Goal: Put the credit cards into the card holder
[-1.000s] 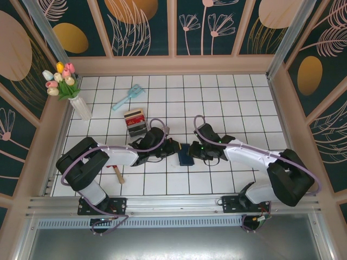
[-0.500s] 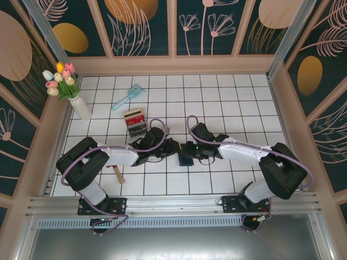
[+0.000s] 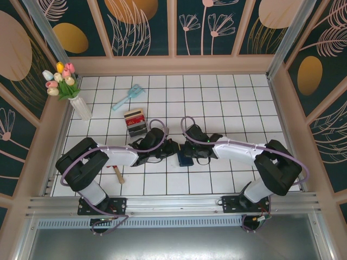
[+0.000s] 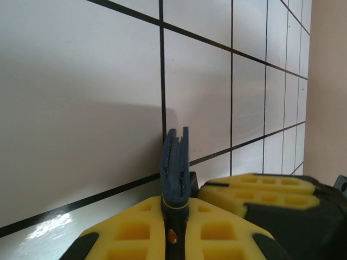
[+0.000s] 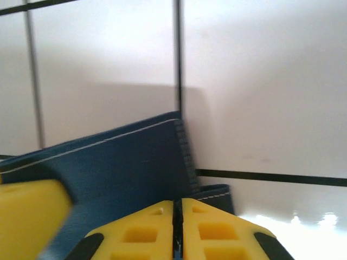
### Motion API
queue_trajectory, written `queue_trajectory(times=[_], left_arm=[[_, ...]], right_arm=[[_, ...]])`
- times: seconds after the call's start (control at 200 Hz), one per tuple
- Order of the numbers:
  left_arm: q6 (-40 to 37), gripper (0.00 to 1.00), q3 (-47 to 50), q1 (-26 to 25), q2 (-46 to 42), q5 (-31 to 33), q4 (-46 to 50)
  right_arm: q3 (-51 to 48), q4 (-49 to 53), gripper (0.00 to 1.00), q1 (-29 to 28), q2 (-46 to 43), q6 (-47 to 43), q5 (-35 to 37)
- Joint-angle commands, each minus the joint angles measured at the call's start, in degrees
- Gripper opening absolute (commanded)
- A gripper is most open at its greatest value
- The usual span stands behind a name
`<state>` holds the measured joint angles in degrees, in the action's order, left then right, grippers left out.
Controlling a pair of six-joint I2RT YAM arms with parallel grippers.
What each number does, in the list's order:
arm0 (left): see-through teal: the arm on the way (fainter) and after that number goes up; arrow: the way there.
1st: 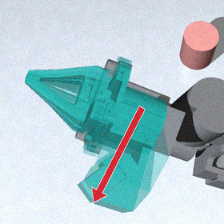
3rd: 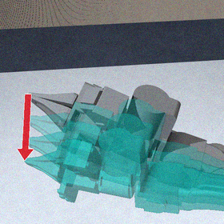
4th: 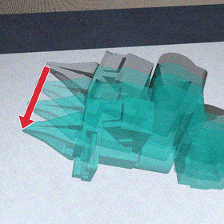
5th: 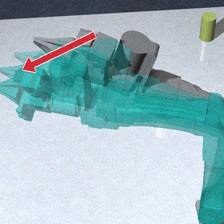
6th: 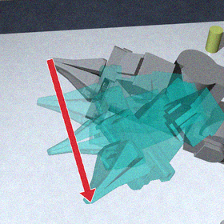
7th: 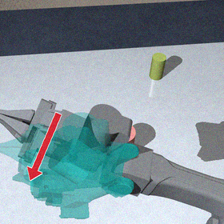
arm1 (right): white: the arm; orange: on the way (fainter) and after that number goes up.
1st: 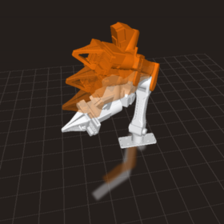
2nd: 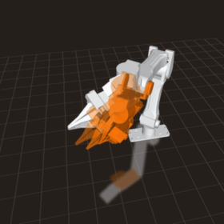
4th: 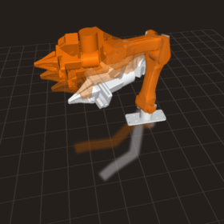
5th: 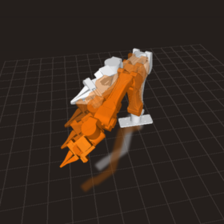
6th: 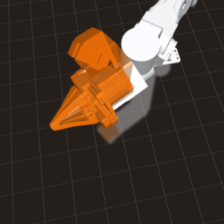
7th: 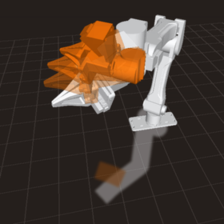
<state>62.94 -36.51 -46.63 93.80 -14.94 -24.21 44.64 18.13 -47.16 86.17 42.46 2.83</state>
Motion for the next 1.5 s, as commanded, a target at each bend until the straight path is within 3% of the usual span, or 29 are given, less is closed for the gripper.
queue_trajectory(times=[0.0, 0.045, 0.23, 0.32, 0.535, 0.671, 0.731, 0.781, 0.866, 0.976, 1.006, 1.076, 1.146, 1.201, 1.271, 1.376, 1.491], left_arm=[[-2.17, 0.00, -0.38, -0.09, -2.69, 2.21, 3.65], [-2.36, 0.00, 0.10, -0.09, -3.06, 2.92, 3.97], [-5.16, 0.04, -0.92, -0.10, -2.75, 4.78, 7.74], [-7.80, 0.14, -2.95, -0.10, -2.33, 6.50, 11.73], [-9.77, 0.29, -5.33, -0.04, -0.75, 8.84, 15.45], [-10.63, 0.34, -5.74, -0.11, -1.23, 9.95, 16.60], [-10.66, 0.36, -6.64, -0.05, -2.86, 12.72, 19.33], [-10.73, 0.45, -6.60, -0.08, -5.31, 14.48, 20.24], [-11.51, 0.45, -8.17, -0.03, -10.43, 18.98, 23.82], [-12.94, 0.59, -9.98, 0.71, -17.58, 26.57, 28.10], [-13.40, 0.62, -10.41, 1.36, -19.35, 28.82, 29.37], [-14.52, 0.81, -10.36, 4.62, -23.03, 31.12, 30.61], [-14.60, 0.87, -9.64, 10.54, -25.49, 30.50, 31.53], [-14.69, 0.98, -8.91, 14.13, -26.97, 31.40, 31.51], [-14.97, 0.99, -7.60, 18.63, -27.57, 31.11, 29.86], [-15.42, 0.98, -7.56, 26.72, -23.93, 24.70, 28.28], [-16.38, 0.99, -9.99, 29.64, -17.79, 22.49, 27.31]], right_arm=[[-3.20, 6.20, 0.07, 3.10, -2.40, 0.44, 4.12], [-4.32, 5.17, 0.00, 4.22, -3.52, -0.23, 2.39], [-6.75, 3.16, 0.03, 7.97, -6.30, -0.87, -3.10], [-7.40, 2.15, 0.05, 9.79, -6.38, -1.96, -5.63], [-5.76, 4.83, 0.22, 10.42, -4.23, -3.90, -3.75], [-3.34, 7.79, 0.23, 10.37, -2.82, -4.54, -1.10], [-1.97, 8.65, 0.24, 10.68, -3.29, -4.60, -0.34], [-0.32, 9.50, 0.26, 10.80, -4.17, -4.94, 0.33], [2.69, 8.84, 0.35, 11.53, -6.15, -6.44, -1.66], [6.14, 5.78, 0.45, 12.24, -7.77, -7.95, -4.45], [6.58, 3.71, 0.46, 12.70, -7.58, -8.92, -6.68], [7.82, -0.05, 0.50, 14.02, -5.89, -9.91, -10.54], [10.34, -1.55, 0.55, 14.85, -3.08, -10.24, -12.42], [12.11, -2.02, 0.60, 14.90, -0.93, -11.06, -12.90], [13.79, -3.22, 0.66, 15.00, 1.33, -11.84, -13.89], [15.90, -4.45, 0.68, 15.17, 4.15, -12.13, -15.25], [17.29, -4.51, 0.70, 15.25, 6.38, -12.46, -15.88]])
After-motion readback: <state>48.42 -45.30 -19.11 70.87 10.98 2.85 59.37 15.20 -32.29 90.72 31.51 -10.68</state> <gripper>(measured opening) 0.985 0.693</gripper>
